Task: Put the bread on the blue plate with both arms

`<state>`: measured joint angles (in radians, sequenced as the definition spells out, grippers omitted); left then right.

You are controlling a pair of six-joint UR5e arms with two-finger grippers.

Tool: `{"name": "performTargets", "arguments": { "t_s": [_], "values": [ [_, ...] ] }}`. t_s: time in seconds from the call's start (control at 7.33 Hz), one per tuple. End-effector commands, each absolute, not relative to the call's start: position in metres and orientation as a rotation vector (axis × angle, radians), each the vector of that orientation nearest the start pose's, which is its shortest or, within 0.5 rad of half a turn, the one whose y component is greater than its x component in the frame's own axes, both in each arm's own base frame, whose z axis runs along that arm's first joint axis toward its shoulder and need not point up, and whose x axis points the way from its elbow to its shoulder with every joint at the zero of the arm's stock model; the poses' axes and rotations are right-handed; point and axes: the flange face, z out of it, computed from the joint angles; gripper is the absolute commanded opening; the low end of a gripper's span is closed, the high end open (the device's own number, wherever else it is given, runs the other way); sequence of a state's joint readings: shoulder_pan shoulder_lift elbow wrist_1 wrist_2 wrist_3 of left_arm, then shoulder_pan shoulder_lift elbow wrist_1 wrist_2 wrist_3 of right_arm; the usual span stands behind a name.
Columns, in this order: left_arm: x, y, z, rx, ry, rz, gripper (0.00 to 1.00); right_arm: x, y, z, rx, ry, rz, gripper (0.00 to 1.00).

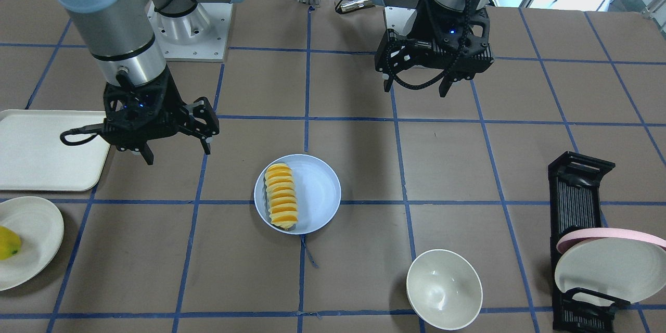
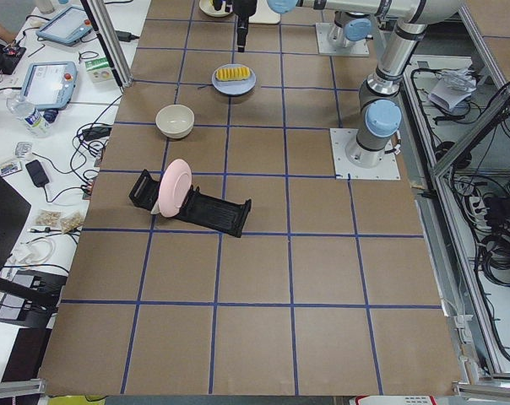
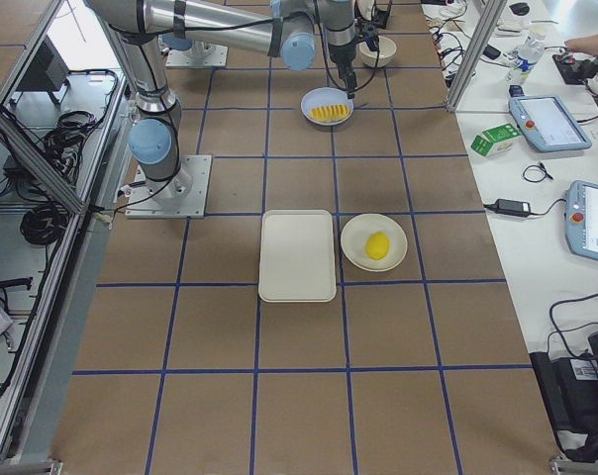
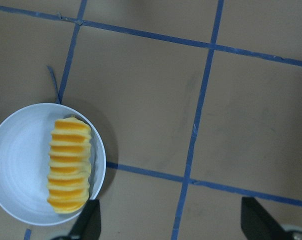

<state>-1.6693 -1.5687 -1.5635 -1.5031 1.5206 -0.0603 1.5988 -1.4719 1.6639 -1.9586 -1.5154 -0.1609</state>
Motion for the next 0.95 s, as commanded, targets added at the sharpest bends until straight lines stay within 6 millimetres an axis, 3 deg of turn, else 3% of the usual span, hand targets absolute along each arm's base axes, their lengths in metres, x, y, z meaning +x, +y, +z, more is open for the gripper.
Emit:
{"name": "performTargets", "arguments": {
  "t_s": [0.0,0.27,0.82],
  "values": [
    [-0.178,-0.488,0.495,0.039,3.187,-0.093,1.00,0.147,-0.549,0.467,-0.258,3.092,-0.162,1.00],
    [-0.167,-0.496,0.489,0.002,3.186,-0.074,1.00,0.146,-0.550,0.465,-0.099,3.100,-0.139,1.00],
    [-0.163,-0.499,0.485,-0.009,3.182,-0.060,1.00,0.144,-0.546,0.467,-0.088,3.088,-0.094,1.00]
  ]
}}
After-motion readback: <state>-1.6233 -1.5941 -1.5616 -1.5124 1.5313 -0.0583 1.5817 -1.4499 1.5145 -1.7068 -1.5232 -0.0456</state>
